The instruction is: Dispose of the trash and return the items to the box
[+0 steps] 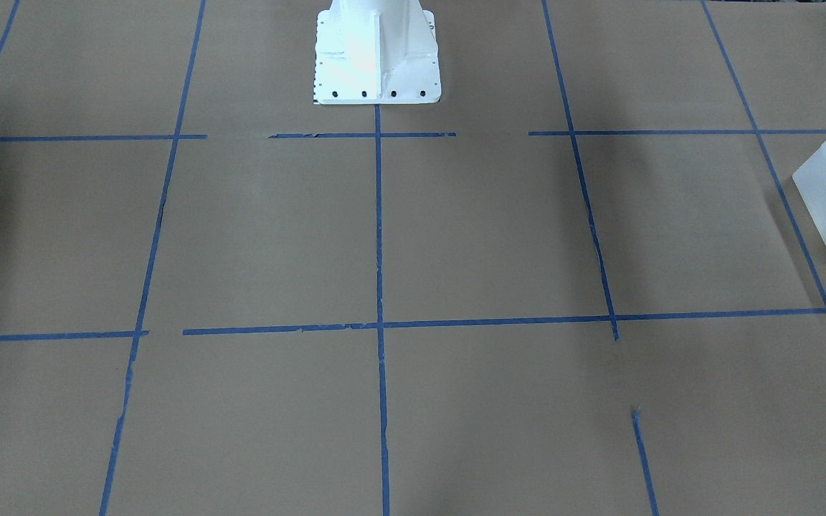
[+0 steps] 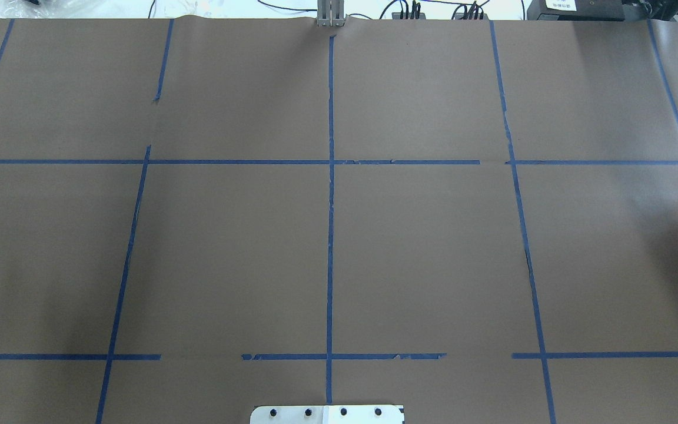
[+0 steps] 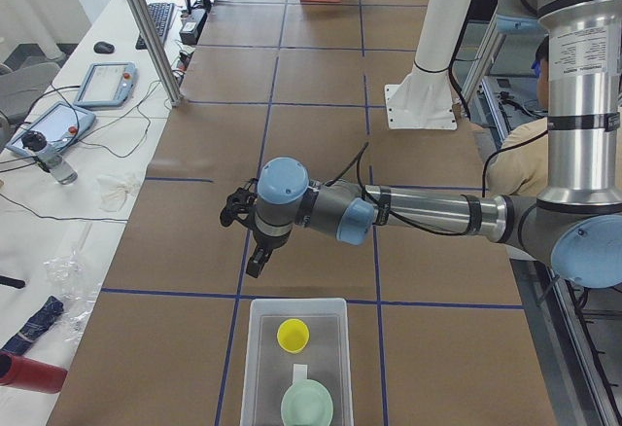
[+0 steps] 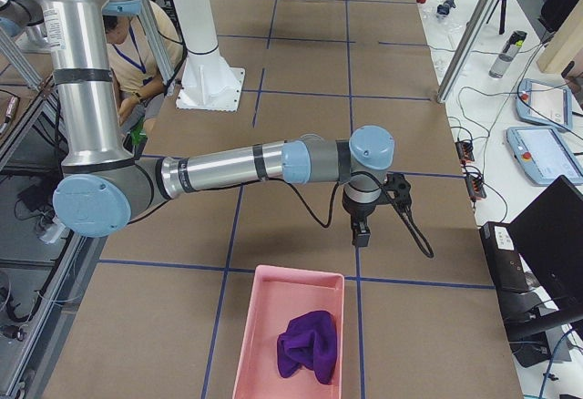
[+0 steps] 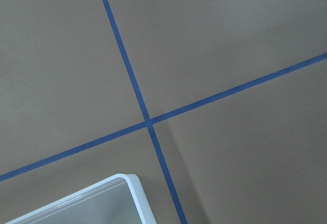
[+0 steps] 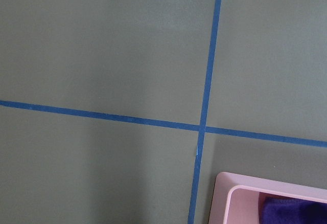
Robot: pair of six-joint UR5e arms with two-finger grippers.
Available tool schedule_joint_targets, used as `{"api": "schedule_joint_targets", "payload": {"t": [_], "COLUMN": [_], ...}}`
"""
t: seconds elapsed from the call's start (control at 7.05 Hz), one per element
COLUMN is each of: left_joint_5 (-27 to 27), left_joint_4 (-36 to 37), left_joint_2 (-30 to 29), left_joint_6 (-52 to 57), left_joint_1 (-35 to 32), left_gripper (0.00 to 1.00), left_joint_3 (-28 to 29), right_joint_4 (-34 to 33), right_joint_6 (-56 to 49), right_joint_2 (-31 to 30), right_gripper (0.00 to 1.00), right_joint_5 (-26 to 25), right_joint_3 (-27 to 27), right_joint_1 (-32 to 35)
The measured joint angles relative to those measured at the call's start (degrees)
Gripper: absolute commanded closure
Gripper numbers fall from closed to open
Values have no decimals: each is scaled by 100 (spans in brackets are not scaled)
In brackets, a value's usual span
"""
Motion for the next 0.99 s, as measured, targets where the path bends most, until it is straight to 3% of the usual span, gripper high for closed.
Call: {"api": "schedule_joint_targets", "payload": {"t": [0.28,0.71,0.99], "left_joint_5": [-17,-23,-30], "left_joint_4": [34,940,1134], "left_joint_2": [-66,-150,-145], "left_joint_6": [4,8,22], "left_joint_1": [58,150,160], "left_gripper": [0,0,0], "left_joint_3": [-18,-120,-104], "right_joint_4": [-1,2,-9], "right_joint_6": [-1,7,28], "right_joint_2": [-59,-182,-274], "right_gripper": [0,0,0], "right_joint_5": [198,-297,-304], "right_joint_3": [75,298,271], "right_joint_1": [8,-17,-29]}}
